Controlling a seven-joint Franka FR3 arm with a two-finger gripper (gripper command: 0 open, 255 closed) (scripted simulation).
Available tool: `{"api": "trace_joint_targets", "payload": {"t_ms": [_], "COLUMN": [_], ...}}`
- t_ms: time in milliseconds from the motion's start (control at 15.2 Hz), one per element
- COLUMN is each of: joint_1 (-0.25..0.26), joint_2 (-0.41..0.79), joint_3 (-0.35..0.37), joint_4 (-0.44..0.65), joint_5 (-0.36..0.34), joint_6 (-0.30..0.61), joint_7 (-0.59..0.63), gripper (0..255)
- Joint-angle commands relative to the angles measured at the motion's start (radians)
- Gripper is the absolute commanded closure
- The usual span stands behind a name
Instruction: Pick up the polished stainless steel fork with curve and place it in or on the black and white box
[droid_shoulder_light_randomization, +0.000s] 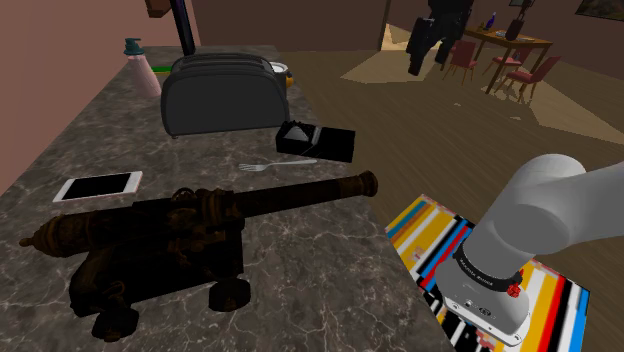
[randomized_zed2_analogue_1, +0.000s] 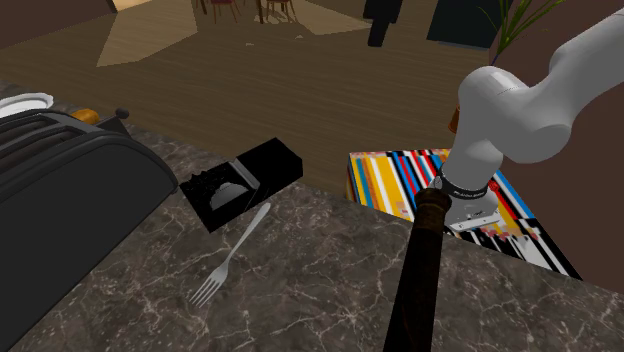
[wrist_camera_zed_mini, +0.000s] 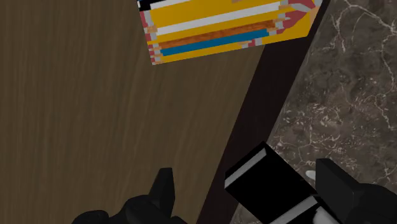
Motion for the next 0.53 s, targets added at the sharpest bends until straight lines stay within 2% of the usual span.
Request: {"api": "trace_joint_targets", "payload": {"t_ms": [0,462], "joint_1": [0.000,0.067], "joint_2": [0.000,0.185], "joint_3": [0.000,-0.023], "joint_4": [0.000,-0.019], "joint_5": [0.000,0.017], "joint_6": [0.000,0.201], "joint_7": [0.000,-0.109], "gripper": [0,0]}}
